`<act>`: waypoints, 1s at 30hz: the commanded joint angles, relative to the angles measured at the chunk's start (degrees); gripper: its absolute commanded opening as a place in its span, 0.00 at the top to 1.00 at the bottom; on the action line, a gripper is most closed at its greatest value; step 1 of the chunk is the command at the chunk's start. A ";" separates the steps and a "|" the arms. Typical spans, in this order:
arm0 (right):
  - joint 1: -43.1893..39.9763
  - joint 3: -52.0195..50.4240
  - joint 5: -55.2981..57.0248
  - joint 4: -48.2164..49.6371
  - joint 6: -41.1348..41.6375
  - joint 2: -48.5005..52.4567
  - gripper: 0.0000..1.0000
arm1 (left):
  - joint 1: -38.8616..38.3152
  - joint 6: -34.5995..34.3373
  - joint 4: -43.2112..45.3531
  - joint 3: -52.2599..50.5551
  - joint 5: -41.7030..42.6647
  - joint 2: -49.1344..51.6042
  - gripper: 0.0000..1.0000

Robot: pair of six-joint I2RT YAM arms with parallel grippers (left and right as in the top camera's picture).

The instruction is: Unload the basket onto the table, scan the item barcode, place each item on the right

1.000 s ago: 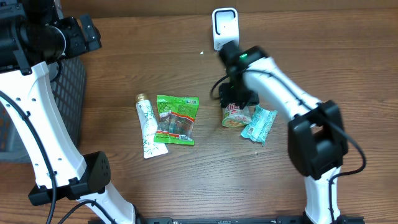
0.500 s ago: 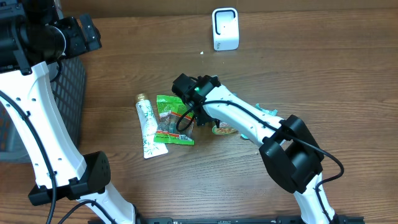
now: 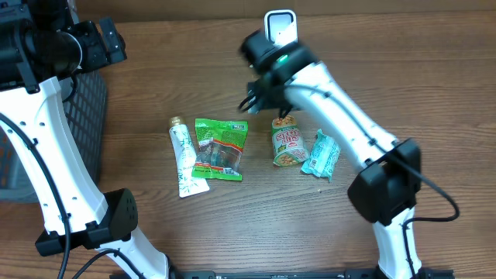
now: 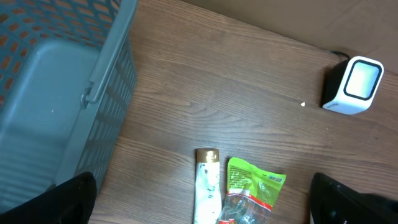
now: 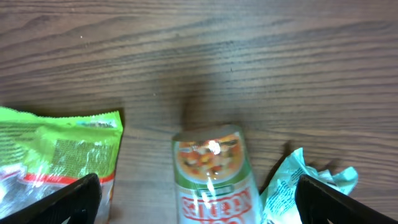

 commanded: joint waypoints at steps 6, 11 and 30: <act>-15.52 -8.20 -33.14 3.19 -16.61 0.07 0.00 | 0.11 -0.79 -0.09 0.00 -0.66 -0.09 0.00; -17.22 -18.34 -40.44 10.03 -20.39 0.07 0.00 | 0.11 -0.79 -0.09 0.00 -0.66 -0.09 0.00; -16.46 -34.38 -44.85 21.20 -20.61 0.07 0.11 | 0.11 -0.79 -0.09 0.00 -0.66 -0.09 0.00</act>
